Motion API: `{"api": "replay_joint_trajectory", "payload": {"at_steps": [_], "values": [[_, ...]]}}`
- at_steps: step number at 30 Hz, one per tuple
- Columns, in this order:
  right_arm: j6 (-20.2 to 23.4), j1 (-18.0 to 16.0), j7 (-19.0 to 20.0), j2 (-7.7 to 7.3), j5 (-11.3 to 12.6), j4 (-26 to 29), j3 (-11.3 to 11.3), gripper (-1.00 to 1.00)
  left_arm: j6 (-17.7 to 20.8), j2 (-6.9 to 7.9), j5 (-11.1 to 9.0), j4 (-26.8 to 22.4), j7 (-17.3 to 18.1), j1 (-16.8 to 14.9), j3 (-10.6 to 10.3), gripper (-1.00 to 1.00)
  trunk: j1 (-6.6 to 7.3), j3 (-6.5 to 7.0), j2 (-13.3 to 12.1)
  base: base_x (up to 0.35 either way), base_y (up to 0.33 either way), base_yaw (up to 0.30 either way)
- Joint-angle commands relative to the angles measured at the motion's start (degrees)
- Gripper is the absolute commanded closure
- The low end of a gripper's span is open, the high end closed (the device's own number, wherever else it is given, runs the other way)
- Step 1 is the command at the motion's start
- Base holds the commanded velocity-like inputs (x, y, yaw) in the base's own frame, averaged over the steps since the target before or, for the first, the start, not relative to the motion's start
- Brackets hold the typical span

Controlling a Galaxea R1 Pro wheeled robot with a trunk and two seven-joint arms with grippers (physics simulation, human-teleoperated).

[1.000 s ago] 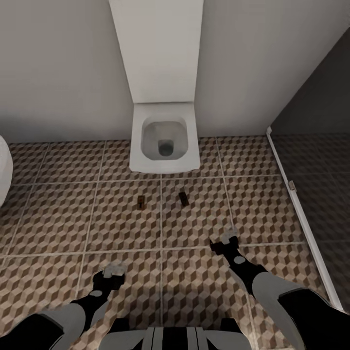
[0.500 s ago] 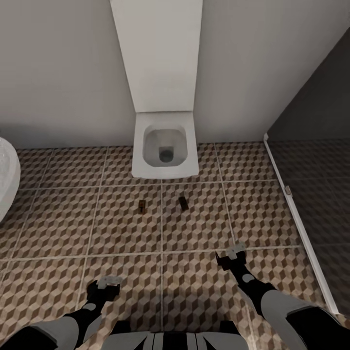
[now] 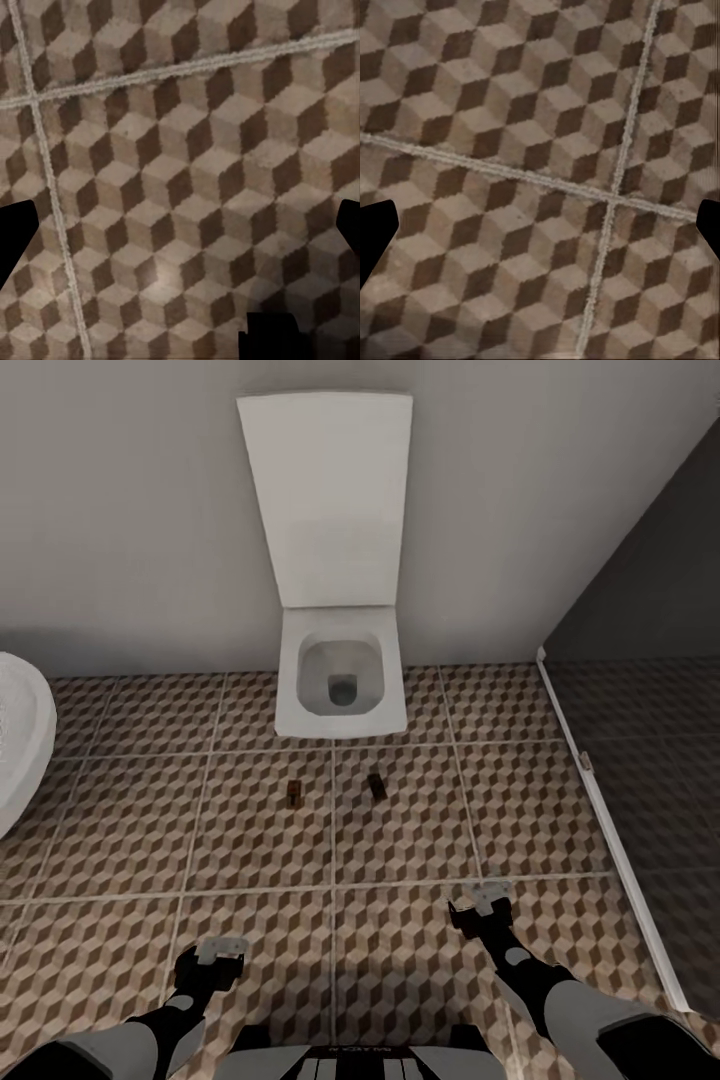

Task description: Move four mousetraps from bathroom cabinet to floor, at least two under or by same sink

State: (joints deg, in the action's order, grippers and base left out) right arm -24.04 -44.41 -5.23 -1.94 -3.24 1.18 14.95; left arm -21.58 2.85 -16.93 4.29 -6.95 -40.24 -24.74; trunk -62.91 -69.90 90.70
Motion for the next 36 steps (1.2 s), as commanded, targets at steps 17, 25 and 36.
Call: {"api": "replay_joint_trajectory", "payload": {"at_steps": [17,25,36], "values": [[-5.3,4.6,-0.6,-1.8,-0.3,-0.1,0.4,-1.0,-5.7,-0.08,-0.4,0.2,-0.2,3.5,-0.5,-1.0,3.74,4.61,-6.8,0.0,0.0,0.0],[-6.8,7.4,-0.6,-1.98,-0.2,-0.1,0.4,-1.0,-7.2,0.03,-0.4,0.2,-0.2,6.5,-0.4,-1.0,5.5,6.79,-10.0,0.0,0.0,0.0],[-9.4,10.8,-0.6,-1.76,-0.1,-0.2,0.4,-1.0,-10.0,0.34,-0.5,0.3,-0.3,10.5,-0.4,-1.0,7.91,9.78,-14.4,0.0,0.0,0.0]]}}
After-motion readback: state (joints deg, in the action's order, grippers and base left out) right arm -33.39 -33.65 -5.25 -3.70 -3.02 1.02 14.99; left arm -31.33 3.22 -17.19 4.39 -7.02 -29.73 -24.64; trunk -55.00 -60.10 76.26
